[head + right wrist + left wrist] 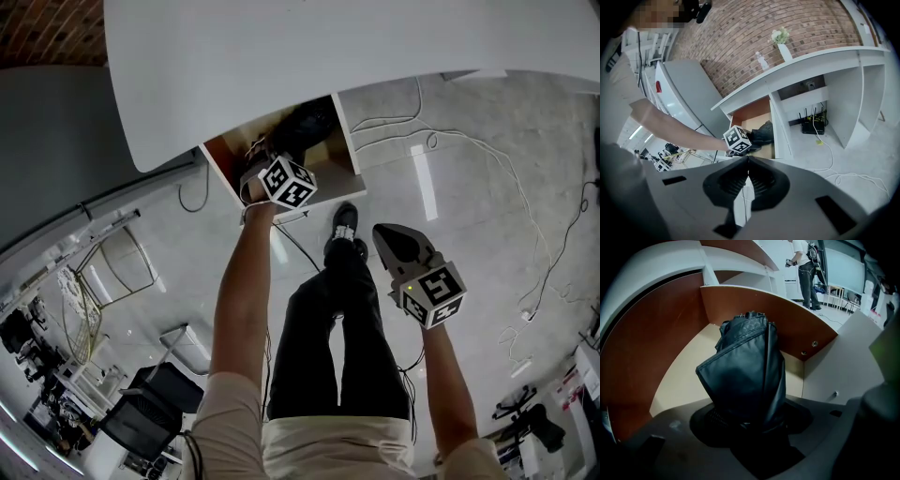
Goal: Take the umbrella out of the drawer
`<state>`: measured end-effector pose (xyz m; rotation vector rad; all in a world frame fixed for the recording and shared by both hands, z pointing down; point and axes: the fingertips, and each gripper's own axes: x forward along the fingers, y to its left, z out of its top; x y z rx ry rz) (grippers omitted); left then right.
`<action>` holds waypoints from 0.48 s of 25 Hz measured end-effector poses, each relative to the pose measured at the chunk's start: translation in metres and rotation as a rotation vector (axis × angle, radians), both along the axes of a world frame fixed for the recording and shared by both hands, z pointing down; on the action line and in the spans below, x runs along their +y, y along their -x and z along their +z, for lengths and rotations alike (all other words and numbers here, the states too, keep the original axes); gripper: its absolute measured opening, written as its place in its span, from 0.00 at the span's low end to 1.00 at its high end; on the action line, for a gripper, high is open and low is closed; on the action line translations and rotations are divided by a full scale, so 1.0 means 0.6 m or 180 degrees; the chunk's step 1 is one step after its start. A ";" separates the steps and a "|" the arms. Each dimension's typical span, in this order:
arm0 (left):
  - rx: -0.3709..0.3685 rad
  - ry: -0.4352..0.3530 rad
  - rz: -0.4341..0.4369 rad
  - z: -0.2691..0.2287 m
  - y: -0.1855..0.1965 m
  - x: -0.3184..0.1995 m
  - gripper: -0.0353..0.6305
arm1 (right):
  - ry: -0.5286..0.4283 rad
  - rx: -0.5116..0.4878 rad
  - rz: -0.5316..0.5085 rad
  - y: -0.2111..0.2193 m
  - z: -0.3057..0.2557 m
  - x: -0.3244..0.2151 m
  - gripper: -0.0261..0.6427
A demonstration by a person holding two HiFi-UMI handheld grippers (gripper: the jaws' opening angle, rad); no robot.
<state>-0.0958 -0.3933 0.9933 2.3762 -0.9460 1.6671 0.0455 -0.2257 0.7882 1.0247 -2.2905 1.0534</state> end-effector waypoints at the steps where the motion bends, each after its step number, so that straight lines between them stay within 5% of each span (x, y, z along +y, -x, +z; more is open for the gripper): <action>1: 0.0020 -0.0002 -0.0004 -0.001 -0.002 -0.001 0.45 | 0.0002 0.0007 0.0008 -0.002 0.000 0.000 0.14; 12: 0.0229 0.0090 0.0023 -0.038 -0.014 0.011 0.43 | -0.0112 0.0039 -0.0004 0.019 -0.019 0.009 0.14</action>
